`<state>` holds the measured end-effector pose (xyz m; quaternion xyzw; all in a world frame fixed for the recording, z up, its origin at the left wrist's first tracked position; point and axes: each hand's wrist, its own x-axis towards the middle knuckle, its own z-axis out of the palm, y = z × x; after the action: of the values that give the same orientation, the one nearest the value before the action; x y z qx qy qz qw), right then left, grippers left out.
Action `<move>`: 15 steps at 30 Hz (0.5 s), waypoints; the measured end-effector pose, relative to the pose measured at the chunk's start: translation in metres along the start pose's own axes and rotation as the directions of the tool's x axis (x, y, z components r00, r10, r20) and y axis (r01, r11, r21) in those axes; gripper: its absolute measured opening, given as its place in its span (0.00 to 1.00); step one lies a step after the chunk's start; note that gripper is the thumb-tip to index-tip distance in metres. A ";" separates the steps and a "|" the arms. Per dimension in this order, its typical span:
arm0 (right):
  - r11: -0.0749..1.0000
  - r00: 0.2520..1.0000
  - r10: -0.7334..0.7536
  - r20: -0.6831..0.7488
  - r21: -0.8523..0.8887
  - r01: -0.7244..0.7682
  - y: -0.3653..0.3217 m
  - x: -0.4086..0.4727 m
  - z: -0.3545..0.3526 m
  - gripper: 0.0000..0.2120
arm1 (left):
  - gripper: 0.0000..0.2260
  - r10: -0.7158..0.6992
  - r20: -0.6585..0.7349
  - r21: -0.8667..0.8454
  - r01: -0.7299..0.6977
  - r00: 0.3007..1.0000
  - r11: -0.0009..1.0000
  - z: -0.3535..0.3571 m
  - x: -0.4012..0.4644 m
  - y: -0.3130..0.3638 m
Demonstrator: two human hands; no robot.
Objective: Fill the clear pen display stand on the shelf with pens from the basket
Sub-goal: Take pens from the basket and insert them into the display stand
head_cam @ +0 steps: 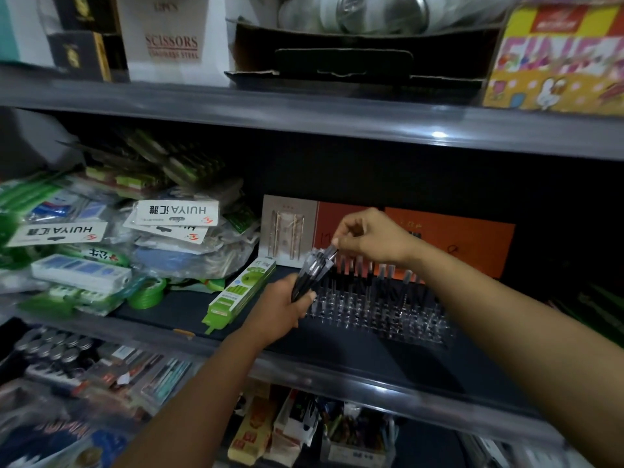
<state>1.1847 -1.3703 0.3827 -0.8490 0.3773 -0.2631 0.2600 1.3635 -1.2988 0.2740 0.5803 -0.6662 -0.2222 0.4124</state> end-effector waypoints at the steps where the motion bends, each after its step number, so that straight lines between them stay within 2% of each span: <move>1: 1.000 1.000 0.014 -0.022 0.020 -0.014 0.000 0.000 -0.001 0.05 | 0.03 0.003 -0.003 0.000 -0.003 1.000 1.000 0.000 0.000 0.001; 10: 0.994 0.960 0.094 -0.264 0.082 -0.075 0.000 0.004 -0.017 0.06 | 0.03 -0.026 -0.064 0.050 0.029 0.998 0.998 -0.001 0.003 -0.012; 15: 0.990 0.932 0.133 -0.338 0.083 -0.111 0.003 0.003 -0.024 0.06 | 0.07 -0.018 -0.100 0.125 0.030 0.995 0.992 -0.002 0.003 -0.023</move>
<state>1.1691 -1.3804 0.3988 -0.7566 0.4604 -0.4018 0.2326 1.3786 -1.3062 0.2585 0.6236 -0.6507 -0.1556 0.4043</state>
